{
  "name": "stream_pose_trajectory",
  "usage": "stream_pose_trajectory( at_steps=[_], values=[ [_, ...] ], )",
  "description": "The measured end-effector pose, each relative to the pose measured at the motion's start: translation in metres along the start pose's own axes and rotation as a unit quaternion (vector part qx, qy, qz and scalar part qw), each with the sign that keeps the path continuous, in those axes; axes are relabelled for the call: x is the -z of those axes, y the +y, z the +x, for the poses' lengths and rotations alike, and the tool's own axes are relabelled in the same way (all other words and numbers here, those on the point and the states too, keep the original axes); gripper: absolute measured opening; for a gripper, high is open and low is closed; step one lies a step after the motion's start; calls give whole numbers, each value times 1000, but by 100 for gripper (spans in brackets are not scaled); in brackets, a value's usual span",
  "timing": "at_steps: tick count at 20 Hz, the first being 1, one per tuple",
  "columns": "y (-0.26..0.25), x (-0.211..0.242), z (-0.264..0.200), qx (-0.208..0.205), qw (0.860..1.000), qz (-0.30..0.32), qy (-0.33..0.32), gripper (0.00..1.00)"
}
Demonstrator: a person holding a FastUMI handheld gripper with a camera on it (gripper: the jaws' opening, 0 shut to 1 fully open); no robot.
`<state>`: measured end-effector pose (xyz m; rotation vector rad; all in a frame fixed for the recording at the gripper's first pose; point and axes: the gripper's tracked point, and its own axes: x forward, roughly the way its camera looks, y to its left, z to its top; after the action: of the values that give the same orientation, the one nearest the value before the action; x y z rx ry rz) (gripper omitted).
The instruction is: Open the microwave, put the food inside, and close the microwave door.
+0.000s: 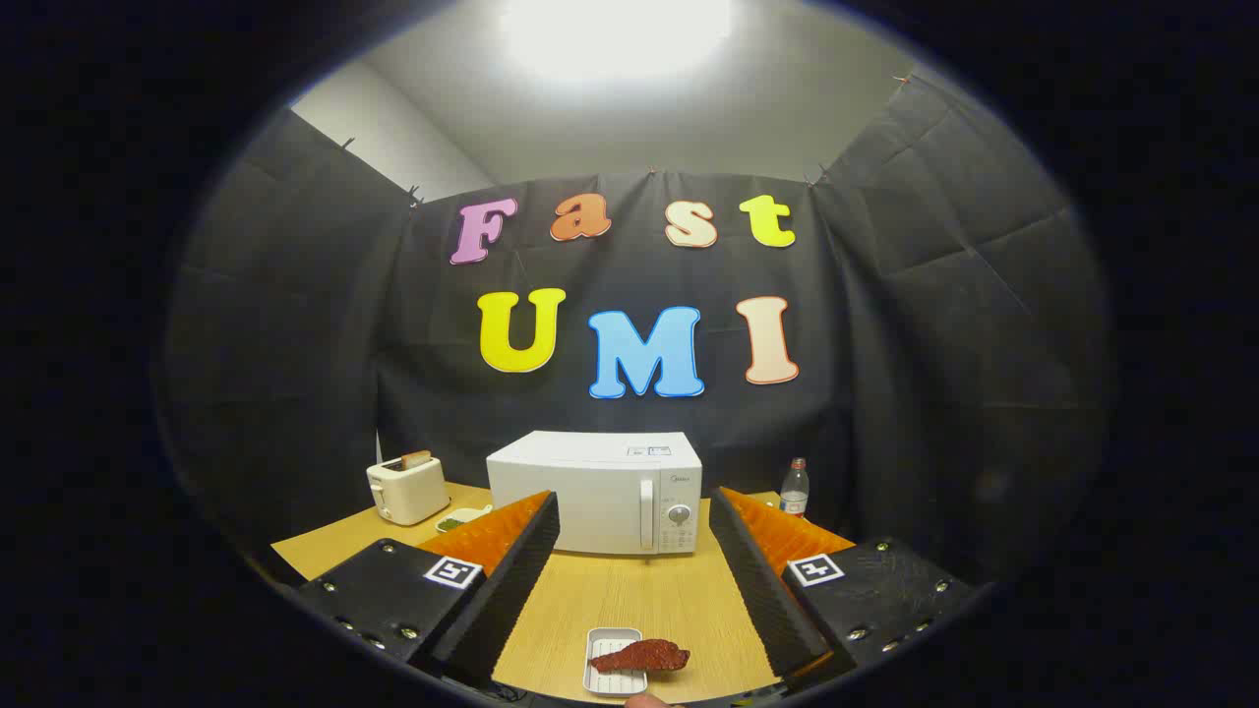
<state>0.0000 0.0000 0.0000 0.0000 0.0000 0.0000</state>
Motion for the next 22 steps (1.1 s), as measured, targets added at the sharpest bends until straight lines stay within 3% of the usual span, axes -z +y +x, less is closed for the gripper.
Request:
stream_pose_trajectory(
  at_steps=[10, 22],
  values=[
    [13, -7, -9, -24, 1000, -7, -16, 97],
    [14, -4, 0, -18, 1000, -5, -15, 97]
  ],
)
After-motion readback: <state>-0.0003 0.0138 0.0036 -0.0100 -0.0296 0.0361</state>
